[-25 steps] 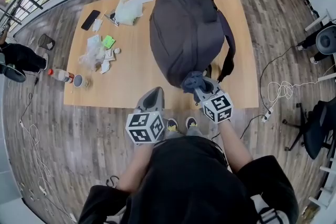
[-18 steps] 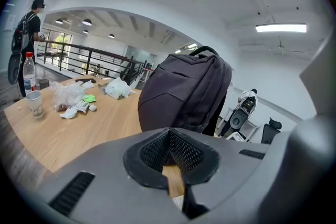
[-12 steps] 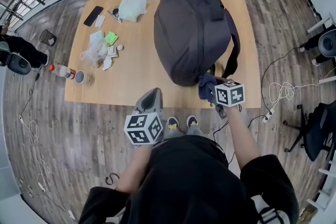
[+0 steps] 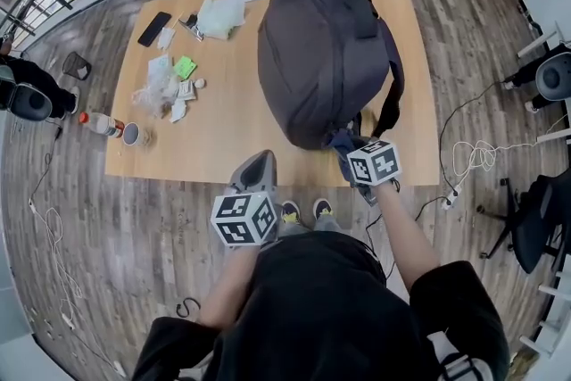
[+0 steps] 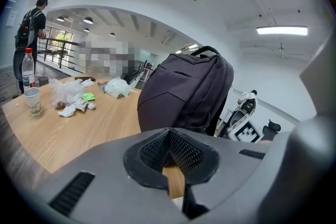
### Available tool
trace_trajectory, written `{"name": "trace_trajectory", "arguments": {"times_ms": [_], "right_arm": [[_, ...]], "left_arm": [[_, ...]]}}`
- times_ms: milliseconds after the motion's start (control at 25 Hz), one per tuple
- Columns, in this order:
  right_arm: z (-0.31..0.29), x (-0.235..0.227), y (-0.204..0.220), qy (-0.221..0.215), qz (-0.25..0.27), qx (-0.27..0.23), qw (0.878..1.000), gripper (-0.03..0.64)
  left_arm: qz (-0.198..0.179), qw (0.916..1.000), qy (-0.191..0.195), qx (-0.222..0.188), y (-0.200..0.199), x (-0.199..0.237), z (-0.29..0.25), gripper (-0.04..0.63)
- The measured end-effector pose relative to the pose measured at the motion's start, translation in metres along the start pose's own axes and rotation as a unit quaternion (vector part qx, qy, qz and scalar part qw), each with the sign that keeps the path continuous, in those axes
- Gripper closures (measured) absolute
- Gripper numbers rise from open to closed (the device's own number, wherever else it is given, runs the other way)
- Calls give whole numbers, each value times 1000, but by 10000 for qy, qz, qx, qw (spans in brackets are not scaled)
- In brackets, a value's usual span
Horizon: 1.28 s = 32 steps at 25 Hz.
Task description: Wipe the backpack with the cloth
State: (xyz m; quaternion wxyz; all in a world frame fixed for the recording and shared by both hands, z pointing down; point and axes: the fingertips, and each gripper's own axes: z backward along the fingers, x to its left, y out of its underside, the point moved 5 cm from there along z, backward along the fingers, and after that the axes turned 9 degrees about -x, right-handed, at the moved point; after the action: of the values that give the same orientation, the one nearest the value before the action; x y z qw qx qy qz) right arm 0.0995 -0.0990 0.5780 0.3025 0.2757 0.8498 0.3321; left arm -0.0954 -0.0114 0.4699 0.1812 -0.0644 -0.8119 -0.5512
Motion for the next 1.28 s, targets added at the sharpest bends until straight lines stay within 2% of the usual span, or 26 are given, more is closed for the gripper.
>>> {"name": "trace_trajectory", "arguments": {"times_ms": [80,200,320,400,520,560,600,640,760,840,920,1000,1040,1120,1160,1240,1280], "right_arm": [[-37,2,37,-35,-132,603,9981,575],[-49,16,49,-121,-315,560,9979,575],[-26,24,28,-375,-290,69,9989,575],[5,22,-11,-474,-197,-564,9971,575],[61,18,-83,-335,477,-1360,9890,575],[83,19,-103,-259,821,-1602,9833,575],[107,23,-120,-189,1143,-1922,9745,575],[133,26,-137,-148,1391,-2311,9628,575],[198,20,-180,40,1808,-3316,9259,575],[216,-9,-201,606,2085,-3563,9088,575],[204,-58,-219,1232,2213,-3531,9006,575],[164,-105,-235,1483,2068,-3253,9107,575],[141,-119,-240,1406,2028,-3044,9200,575],[97,-122,-244,877,2359,-2521,9344,575],[78,-113,-242,515,2631,-2231,9372,575],[56,-89,-230,-170,2963,-1855,9367,575],[53,-78,-223,-402,3010,-1836,9349,575]], "left_arm": [[-8,10000,20,6,-1,-1,0,580],[5,10000,-21,-33,-4,1,5,580],[-28,9998,-106,-163,-8,2,6,580],[-216,9992,-57,-331,-14,-6,2,580],[-569,9965,244,-565,-27,-29,-8,567],[-691,9948,396,-635,-32,-39,-12,504],[-842,9923,542,-725,-39,-51,-15,402],[-1030,9889,651,-849,-48,-62,-18,339],[-1617,9754,791,-1275,-72,-92,-27,262],[-1848,9699,827,-1356,-80,-109,-35,238],[-1952,9688,758,-1328,-85,-119,-40,236],[-1960,9700,580,-1317,-85,-121,-39,236],[-1914,9718,472,-1293,-83,-119,-38,236],[-1740,9769,217,-1221,-78,-111,-39,236],[-1619,9797,78,-1184,-76,-106,-41,236],[-1354,9843,-114,-1130,-75,-97,-47,236],[-1266,9853,-152,-1137,-76,-93,-50,236]]}}
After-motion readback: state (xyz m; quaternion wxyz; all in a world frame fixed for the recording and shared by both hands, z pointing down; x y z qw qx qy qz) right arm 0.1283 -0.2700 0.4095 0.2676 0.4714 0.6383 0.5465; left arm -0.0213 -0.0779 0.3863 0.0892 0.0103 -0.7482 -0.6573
